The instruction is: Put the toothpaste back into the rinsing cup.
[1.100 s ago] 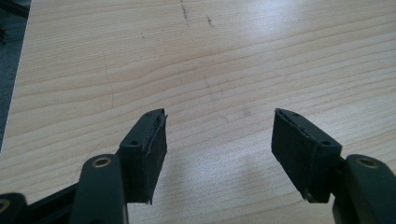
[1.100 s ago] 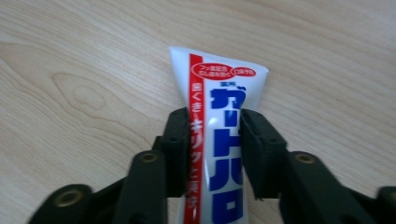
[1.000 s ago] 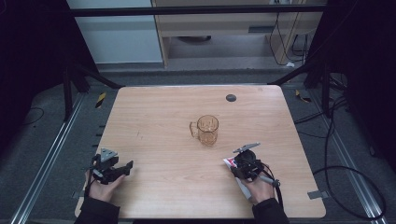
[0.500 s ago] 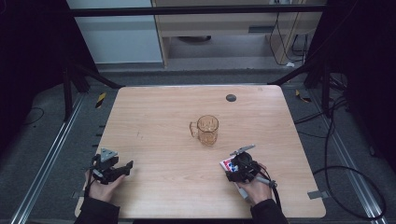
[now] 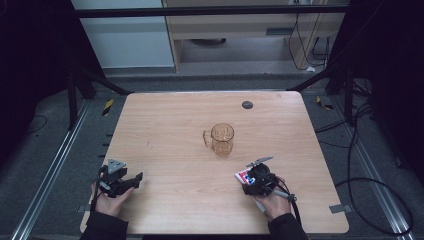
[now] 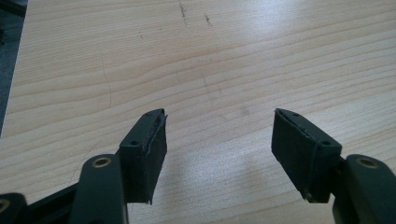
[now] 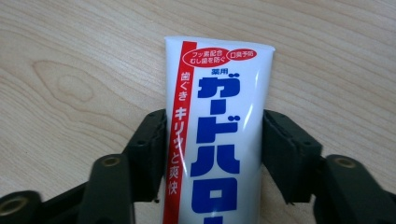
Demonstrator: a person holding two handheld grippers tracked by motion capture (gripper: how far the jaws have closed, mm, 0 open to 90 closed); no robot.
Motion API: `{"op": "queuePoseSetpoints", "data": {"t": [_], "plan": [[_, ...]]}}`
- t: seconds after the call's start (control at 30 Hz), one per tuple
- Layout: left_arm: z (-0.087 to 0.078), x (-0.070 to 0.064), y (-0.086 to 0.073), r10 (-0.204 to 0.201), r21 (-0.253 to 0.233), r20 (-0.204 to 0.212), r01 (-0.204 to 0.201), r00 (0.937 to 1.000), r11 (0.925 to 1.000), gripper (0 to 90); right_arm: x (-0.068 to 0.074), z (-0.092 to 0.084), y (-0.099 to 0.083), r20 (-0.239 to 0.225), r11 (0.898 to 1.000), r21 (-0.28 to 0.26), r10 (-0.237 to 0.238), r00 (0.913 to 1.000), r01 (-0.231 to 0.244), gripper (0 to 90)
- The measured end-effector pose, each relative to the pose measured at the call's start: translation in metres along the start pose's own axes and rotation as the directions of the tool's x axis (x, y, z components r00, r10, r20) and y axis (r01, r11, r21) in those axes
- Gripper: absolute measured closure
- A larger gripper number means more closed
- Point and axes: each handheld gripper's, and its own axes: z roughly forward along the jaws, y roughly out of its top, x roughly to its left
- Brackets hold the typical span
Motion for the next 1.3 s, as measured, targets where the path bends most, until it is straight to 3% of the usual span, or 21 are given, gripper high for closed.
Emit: {"op": "queuePoseSetpoints", "data": {"t": [0.13,0.27,0.47,0.63,0.73,0.9,1.03,1.3], "plan": [[0.0,0.0,0.0,-0.001,0.0,0.0,0.001,1.0,1.0,34.7,-0.004,-0.003,0.0,-0.017,0.999,-0.007,0.035,0.9992,-0.036,59.1],[0.0,0.0,0.0,-0.001,0.001,0.0,0.001,1.0,1.0,34.7,-0.002,-0.008,0.002,-0.015,1.0,-0.01,0.025,0.9996,-0.025,68.0],[0.0,0.001,0.0,-0.002,0.003,0.002,0.002,1.0,1.0,34.7,-0.003,-0.014,0.002,-0.031,1.0,-0.013,0.022,0.9993,-0.022,72.2],[0.0,0.0,0.0,-0.001,0.001,0.003,0.001,1.0,1.0,34.7,-0.001,-0.027,0.004,-0.043,0.997,-0.083,-0.009,0.9991,0.005,72.2],[0.0,0.0,0.0,-0.002,-0.001,0.002,0.002,1.0,1.0,34.7,-0.004,-0.036,0.005,-0.057,0.991,-0.134,-0.005,0.9984,-0.003,72.0],[0.0,0.0,0.0,-0.004,0.0,0.003,0.004,1.0,1.0,34.7,-0.008,-0.046,0.006,-0.076,0.971,-0.237,0.005,0.9971,-0.023,71.9],[0.0,0.0,0.0,-0.005,-0.001,0.003,0.005,1.0,1.0,34.7,-0.008,-0.057,0.01,-0.094,0.949,-0.314,0.007,0.9956,-0.036,72.0],[0.0,0.001,0.0,-0.008,-0.003,0.001,0.008,1.0,1.0,34.7,-0.002,-0.076,0.034,-0.103,0.889,-0.454,0.011,0.9947,-0.057,72.1]]}}
